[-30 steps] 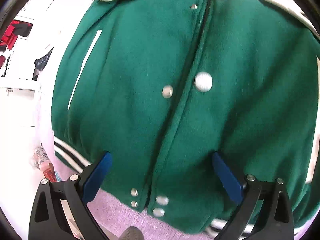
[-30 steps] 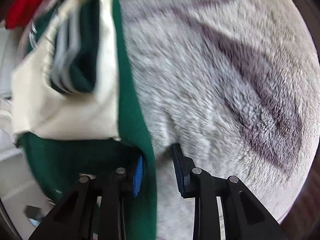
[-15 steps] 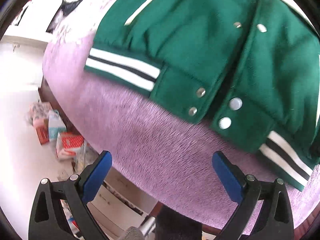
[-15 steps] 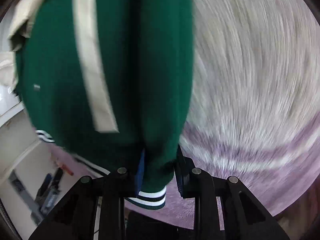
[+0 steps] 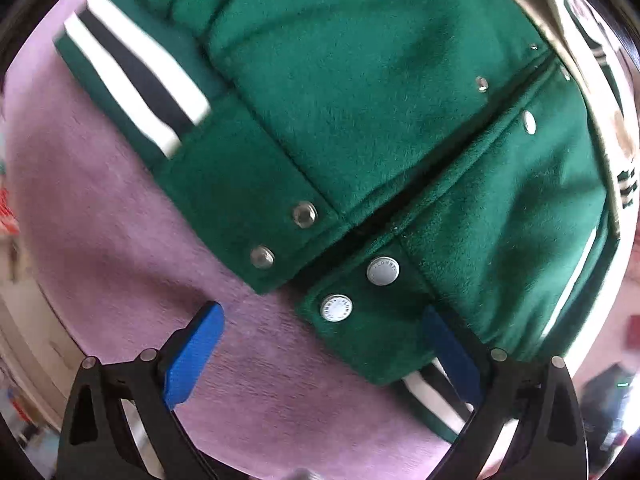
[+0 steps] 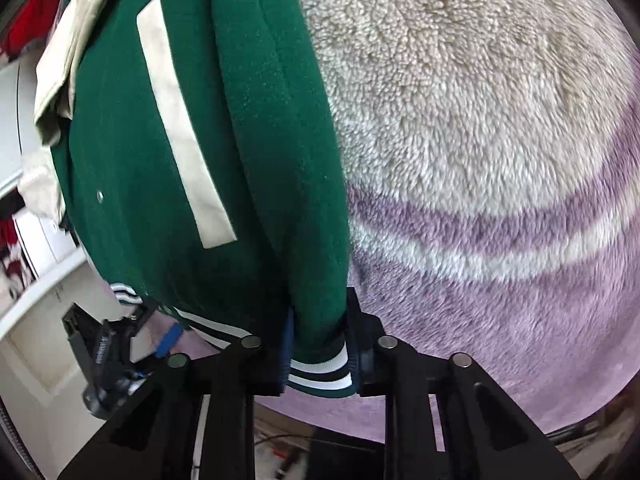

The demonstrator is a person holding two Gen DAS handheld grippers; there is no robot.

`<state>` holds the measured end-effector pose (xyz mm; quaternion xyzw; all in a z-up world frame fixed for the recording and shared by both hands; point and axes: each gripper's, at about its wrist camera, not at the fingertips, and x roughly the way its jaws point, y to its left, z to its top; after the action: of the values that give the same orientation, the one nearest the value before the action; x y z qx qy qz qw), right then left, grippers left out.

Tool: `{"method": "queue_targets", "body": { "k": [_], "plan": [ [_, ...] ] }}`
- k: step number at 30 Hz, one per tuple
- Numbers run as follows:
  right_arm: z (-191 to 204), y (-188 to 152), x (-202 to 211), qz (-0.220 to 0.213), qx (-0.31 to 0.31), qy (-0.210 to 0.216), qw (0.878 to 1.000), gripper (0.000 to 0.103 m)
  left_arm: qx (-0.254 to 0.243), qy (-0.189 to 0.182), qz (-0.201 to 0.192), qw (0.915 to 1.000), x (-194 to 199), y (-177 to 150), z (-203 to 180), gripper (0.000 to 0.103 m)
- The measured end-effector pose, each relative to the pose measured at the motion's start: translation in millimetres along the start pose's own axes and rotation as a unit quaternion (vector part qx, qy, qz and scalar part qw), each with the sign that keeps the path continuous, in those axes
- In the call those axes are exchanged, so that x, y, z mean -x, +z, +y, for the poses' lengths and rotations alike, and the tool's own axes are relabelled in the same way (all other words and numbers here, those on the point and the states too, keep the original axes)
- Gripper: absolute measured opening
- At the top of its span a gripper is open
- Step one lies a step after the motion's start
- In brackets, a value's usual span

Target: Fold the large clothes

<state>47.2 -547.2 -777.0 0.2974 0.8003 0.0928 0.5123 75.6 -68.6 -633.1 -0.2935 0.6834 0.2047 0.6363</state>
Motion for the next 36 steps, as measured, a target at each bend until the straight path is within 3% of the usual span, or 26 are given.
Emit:
{"method": "queue_targets", "body": {
  "k": [3, 7, 10, 12, 14, 16, 20, 23, 26, 29, 31, 33, 34, 36],
  "plan": [
    [-1.4, -4.5, 2.8, -0.005, 0.05, -0.064, 0.997, 0.02, -0.048, 0.054, -0.031, 0.9969, 10.8, -7.4, -6.5, 0.101],
    [-17.6, 9.5, 20.8, 0.022, 0.027, -0.051, 0.998, 0.026, -0.093, 0.11, -0.06, 0.9878, 27.0, -15.5, -16.1, 0.101],
    [-10.8, 24.4, 68.4, -0.045, 0.053, -0.066, 0.995, 0.03, -0.12, 0.141, -0.096, 0.978, 38.4, -19.1, -36.8, 0.101],
    [-3.2, 41.8, 98.0, -0.095, 0.064, -0.075, 0.991, 0.046, -0.137, 0.165, -0.118, 0.9697, 38.9, -12.4, -55.8, 0.101],
    [3.6, 64.9, 118.9, -0.13, 0.07, -0.082, 0.986, 0.05, -0.147, 0.185, -0.128, 0.9631, 29.2, -7.2, -71.9, 0.101],
    [6.6, 106.7, 137.6, -0.164, 0.085, -0.105, 0.977, 0.05, -0.155, 0.22, -0.136, 0.9535, 14.7, 6.7, -82.6, 0.101],
    [27.9, 155.1, 139.2, -0.188, 0.147, -0.212, 0.948, 0.05, -0.161, 0.253, -0.129, 0.9453, -3.2, 24.9, -112.6, 0.101],
    [26.6, 169.3, 145.0, -0.232, 0.18, -0.281, 0.914, 0.04, -0.158, 0.247, -0.115, 0.9491, -11.0, 31.6, -111.7, 0.103],
    [2.6, 178.8, 158.3, -0.228, 0.14, -0.244, 0.932, 0.04, -0.166, 0.25, -0.112, 0.9475, -5.9, 31.1, -108.5, 0.103],
    [-0.6, 176.2, 169.9, -0.22, 0.146, -0.27, 0.926, 0.039, -0.178, 0.255, -0.108, 0.9442, 10.4, 37.5, -112.9, 0.103],
    [8.2, 157.4, 157.3, -0.178, 0.139, -0.256, 0.94, 0.042, -0.178, 0.26, -0.116, 0.9419, 29.0, 38.4, -114.4, 0.103],
    [1.3, 141.7, 162.3, -0.139, 0.129, -0.198, 0.962, 0.042, -0.176, 0.274, -0.139, 0.9352, 53.5, 54.2, -118.8, 0.103],
    [-2.2, 132.5, 167.9, -0.131, 0.124, -0.182, 0.967, 0.043, -0.176, 0.281, -0.152, 0.9313, 62.5, 63.3, -120.7, 0.103],
    [-6.3, 118.3, 181.5, -0.134, 0.131, -0.185, 0.965, 0.047, -0.181, 0.307, -0.195, 0.9136, 80.1, 89.9, -130.6, 0.103]
  ]
}}
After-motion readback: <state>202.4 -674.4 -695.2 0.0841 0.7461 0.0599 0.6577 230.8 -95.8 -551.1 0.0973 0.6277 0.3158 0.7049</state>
